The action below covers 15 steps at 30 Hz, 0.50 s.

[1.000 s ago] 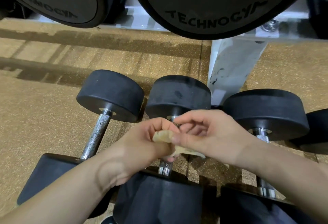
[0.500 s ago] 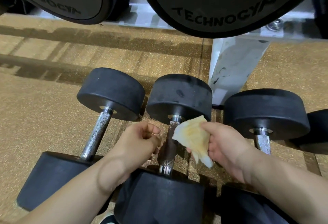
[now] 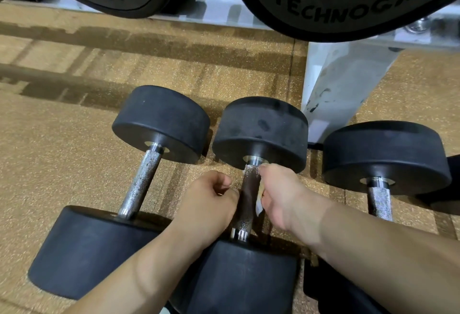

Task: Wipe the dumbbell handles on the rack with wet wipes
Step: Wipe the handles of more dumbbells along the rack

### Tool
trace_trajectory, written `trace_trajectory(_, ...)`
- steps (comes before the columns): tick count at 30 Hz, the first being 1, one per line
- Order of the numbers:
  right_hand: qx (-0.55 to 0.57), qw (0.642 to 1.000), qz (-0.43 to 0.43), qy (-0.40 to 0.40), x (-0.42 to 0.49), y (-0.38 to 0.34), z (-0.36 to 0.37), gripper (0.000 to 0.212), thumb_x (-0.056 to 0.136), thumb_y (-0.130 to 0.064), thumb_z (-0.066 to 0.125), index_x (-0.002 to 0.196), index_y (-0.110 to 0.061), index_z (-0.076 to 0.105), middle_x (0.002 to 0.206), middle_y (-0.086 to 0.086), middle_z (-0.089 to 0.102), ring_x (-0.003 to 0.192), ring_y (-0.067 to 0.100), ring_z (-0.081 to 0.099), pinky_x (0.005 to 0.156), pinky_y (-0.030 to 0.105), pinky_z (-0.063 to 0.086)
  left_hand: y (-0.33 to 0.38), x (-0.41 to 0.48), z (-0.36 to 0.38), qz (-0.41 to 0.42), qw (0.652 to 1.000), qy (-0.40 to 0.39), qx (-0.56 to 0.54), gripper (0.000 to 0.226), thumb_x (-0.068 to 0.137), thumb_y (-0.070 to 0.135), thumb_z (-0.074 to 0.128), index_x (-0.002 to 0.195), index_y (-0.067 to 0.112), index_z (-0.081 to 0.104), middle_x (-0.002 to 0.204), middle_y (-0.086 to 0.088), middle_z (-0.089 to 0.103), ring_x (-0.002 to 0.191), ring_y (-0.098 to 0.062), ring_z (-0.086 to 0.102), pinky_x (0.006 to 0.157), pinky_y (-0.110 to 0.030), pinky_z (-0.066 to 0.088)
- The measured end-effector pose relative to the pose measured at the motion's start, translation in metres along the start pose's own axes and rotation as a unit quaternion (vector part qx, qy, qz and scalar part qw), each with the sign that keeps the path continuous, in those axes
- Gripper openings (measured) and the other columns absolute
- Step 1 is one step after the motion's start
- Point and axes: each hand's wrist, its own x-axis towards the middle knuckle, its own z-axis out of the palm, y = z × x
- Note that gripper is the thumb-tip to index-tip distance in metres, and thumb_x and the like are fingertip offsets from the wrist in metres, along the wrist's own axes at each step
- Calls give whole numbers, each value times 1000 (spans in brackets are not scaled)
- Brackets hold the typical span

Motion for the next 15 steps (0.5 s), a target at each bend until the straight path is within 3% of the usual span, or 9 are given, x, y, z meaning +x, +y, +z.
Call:
trace_trajectory(2, 17, 1000, -2, 13, -6, 5, 14, 24, 107, -26, 42, 104, -15, 63, 96, 13, 66, 87, 31, 64, 96, 48, 56, 1, 1, 1, -3, 1000, 0, 7, 9, 90, 22, 71, 98, 25, 67, 90, 9, 73, 76, -3, 66, 62, -5, 43)
trace_trajectory(5, -81, 995, -30, 46, -13, 21, 17, 24, 100, -10, 46, 118, -17, 60, 97, 12, 66, 90, 32, 65, 88, 45, 58, 3, 1, 0, -5, 1000, -4, 10, 8, 90, 21, 71, 95, 24, 67, 87, 7, 73, 70, -3, 64, 59, -6, 43)
trace_trajectory(7, -161, 987, 0, -4, -21, 27, 6, 29, 89, -5, 48, 115, -16, 56, 97, 12, 66, 90, 29, 65, 77, 41, 59, 3, 1, 0, -12, 1000, -11, 15, 7, 90, 23, 71, 95, 25, 67, 87, 7, 73, 74, -7, 65, 66, -13, 48)
trace_trajectory(9, -261, 964, 36, -45, -29, 25, -2, 35, 76, -13, 48, 110, -14, 58, 104, 15, 70, 98, 31, 69, 87, 46, 62, 3, 1, 1, -19, 999, -13, 28, 6, 88, 26, 71, 93, 27, 67, 86, 10, 72, 82, -11, 68, 78, -24, 53)
trace_trajectory(10, -261, 962, 53, -52, -29, 23, -4, 33, 77, -14, 48, 107, -13, 62, 104, 17, 72, 98, 32, 71, 89, 47, 63, 3, 1, 2, -22, 999, -15, 32, 6, 87, 27, 71, 93, 28, 67, 85, 11, 72, 84, -13, 68, 82, -28, 55)
trace_trajectory(13, -148, 985, 72, -57, -15, 4, -7, 27, 93, -2, 43, 103, -2, 68, 92, 22, 71, 77, 34, 68, 75, 46, 61, 7, -2, 3, -26, 999, -26, 35, 8, 87, 27, 70, 94, 28, 66, 86, 11, 71, 84, -13, 68, 86, -33, 57)
trace_trajectory(15, -46, 998, 41, -20, 3, -10, -8, 32, 94, 1, 40, 106, -2, 70, 90, 21, 68, 81, 35, 65, 83, 52, 60, 8, -4, 3, -31, 998, -34, 34, 8, 87, 28, 70, 95, 28, 66, 89, 10, 72, 85, -14, 68, 87, -33, 56)
